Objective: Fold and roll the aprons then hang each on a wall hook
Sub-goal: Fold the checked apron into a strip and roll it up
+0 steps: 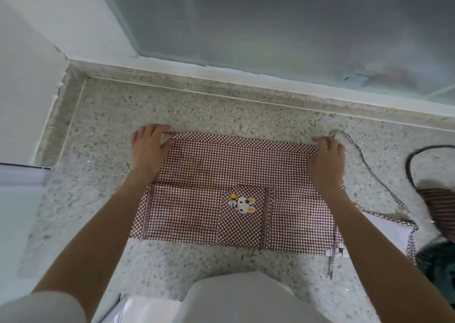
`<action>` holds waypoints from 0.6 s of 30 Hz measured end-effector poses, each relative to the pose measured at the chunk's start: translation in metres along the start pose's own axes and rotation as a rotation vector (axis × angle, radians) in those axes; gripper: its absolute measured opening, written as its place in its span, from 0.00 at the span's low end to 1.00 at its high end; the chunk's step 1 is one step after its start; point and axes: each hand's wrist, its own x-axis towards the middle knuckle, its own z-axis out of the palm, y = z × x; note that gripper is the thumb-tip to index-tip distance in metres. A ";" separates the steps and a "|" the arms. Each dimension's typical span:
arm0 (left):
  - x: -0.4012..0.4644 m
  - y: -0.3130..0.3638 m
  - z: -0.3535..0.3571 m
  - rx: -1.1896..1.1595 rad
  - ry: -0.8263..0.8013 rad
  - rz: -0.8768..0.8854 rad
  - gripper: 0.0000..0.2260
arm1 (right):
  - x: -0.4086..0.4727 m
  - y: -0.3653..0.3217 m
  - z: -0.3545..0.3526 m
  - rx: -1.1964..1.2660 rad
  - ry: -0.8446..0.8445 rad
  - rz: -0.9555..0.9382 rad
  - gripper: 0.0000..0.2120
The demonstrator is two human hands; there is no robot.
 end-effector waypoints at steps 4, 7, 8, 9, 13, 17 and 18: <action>-0.036 -0.016 -0.023 -0.133 0.277 -0.099 0.10 | -0.042 -0.074 0.015 0.138 -0.230 -0.336 0.21; -0.057 -0.015 -0.026 -0.234 0.359 0.077 0.09 | -0.070 -0.103 0.035 0.088 -0.436 -0.483 0.23; -0.064 -0.017 -0.025 -0.246 0.285 0.136 0.11 | -0.078 -0.110 0.041 0.061 -0.492 -0.500 0.25; -0.068 -0.020 -0.021 -0.245 0.158 0.156 0.15 | -0.082 -0.115 0.044 0.038 -0.530 -0.501 0.28; -0.068 -0.032 0.002 -0.086 -0.346 -0.007 0.37 | -0.083 -0.115 0.047 0.003 -0.561 -0.484 0.33; -0.065 -0.049 0.004 -0.084 -0.401 0.022 0.42 | -0.084 -0.107 0.044 -0.050 -0.597 -0.479 0.38; -0.069 -0.053 0.001 -0.131 -0.382 0.027 0.40 | -0.084 -0.106 0.044 -0.060 -0.603 -0.467 0.38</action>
